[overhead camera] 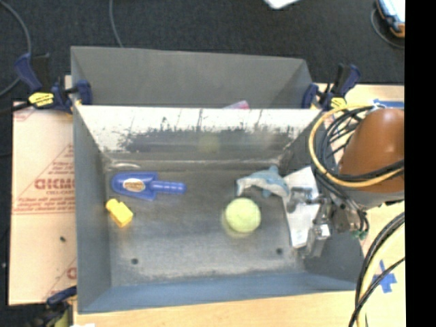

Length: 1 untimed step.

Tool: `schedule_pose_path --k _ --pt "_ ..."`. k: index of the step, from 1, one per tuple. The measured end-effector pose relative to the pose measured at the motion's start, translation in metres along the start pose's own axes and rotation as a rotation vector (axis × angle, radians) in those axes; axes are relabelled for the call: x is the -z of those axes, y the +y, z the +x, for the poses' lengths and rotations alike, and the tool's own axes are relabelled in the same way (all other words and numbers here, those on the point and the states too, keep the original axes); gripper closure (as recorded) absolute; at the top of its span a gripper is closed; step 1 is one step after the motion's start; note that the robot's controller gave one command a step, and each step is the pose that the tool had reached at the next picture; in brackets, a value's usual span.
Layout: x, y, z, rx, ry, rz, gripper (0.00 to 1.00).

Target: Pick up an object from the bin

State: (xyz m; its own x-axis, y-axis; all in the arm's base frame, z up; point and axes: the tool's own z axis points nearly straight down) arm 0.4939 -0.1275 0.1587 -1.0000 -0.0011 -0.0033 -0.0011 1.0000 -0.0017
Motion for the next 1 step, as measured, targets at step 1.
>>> schedule_pose_path --k 1 --pt "-0.0719 0.0349 -0.0008 0.091 0.005 -0.001 1.0"
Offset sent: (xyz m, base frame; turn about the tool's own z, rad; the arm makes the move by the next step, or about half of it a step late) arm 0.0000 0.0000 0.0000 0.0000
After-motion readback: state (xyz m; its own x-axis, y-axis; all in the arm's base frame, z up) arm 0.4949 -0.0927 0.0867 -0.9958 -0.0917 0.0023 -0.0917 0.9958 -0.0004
